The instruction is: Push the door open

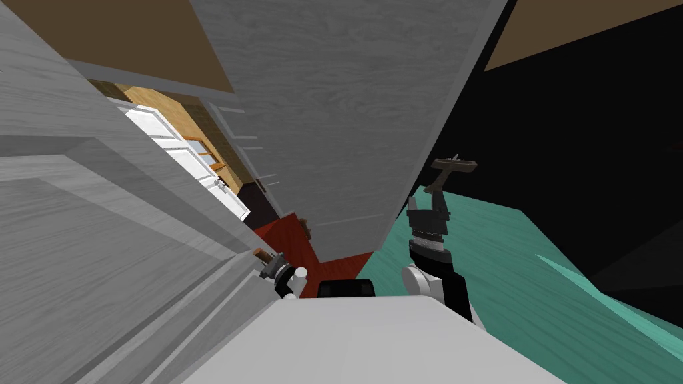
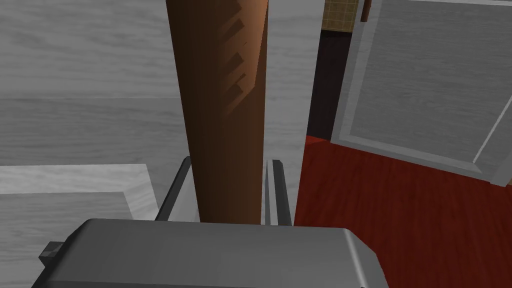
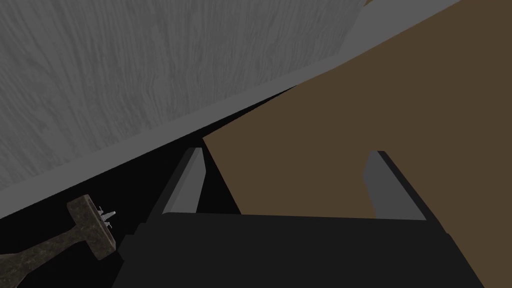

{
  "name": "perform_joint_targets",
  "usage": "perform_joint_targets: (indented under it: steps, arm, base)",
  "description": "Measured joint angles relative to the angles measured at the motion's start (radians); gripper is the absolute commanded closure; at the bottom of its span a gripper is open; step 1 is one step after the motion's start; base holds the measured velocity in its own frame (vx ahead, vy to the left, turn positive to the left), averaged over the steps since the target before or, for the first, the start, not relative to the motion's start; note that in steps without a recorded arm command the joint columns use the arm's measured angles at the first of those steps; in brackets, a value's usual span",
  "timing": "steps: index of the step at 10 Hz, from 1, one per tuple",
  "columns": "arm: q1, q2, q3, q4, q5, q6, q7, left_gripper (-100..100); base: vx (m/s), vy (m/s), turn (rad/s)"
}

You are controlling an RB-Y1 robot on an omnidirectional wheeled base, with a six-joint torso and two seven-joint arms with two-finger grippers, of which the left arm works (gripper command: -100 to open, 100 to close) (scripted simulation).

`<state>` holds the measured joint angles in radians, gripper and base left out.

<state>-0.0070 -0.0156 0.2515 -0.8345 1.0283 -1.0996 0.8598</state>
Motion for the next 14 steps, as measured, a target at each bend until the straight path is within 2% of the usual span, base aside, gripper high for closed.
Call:
perform_joint_targets:
  steps: [1,3,4,5,6,7,8,9,10,12,13,14]
  arm:
    - [-0.003,-0.006,0.014,0.007,0.008,-0.011,0.001,100]
    - [0.004,-0.029,0.044,-0.013,0.028,-0.017,-0.022,100]
    - [0.005,-0.029,0.046,-0.014,0.029,-0.019,-0.023,100]
    - [0.007,-0.021,0.052,-0.010,0.041,-0.027,-0.023,100]
    - [0.016,-0.021,0.060,-0.030,0.055,-0.032,-0.036,100]
    - [-0.001,-0.008,0.064,-0.009,0.059,-0.044,-0.034,100]
    - [-0.027,0.008,0.069,0.032,0.064,-0.065,-0.018,100]
    - [-0.024,0.017,0.082,0.029,0.081,-0.076,-0.020,100]
    - [-0.008,0.017,0.092,-0.007,0.096,-0.075,-0.039,100]
    - [-0.019,0.024,0.100,0.003,0.104,-0.094,-0.044,100]
    - [-0.012,0.024,0.107,-0.011,0.114,-0.096,-0.050,100]
    - [-0.020,0.032,0.109,0.007,0.117,-0.103,-0.041,100]
  base:
    - [0.126,0.082,-0.043]
    - [0.112,0.055,-0.013]
    - [-0.008,0.112,-0.161]
    - [-0.015,0.187,-0.184]
    - [-0.008,0.138,-0.055]
    - [-0.016,0.119,-0.061]
    - [0.008,0.161,-0.179]
    - [-0.010,0.155,-0.112]
    - [0.006,0.112,0.002]
    - [0.017,0.084,-0.062]
    - [0.009,0.047,-0.023]
    - [0.005,0.041,-0.045]
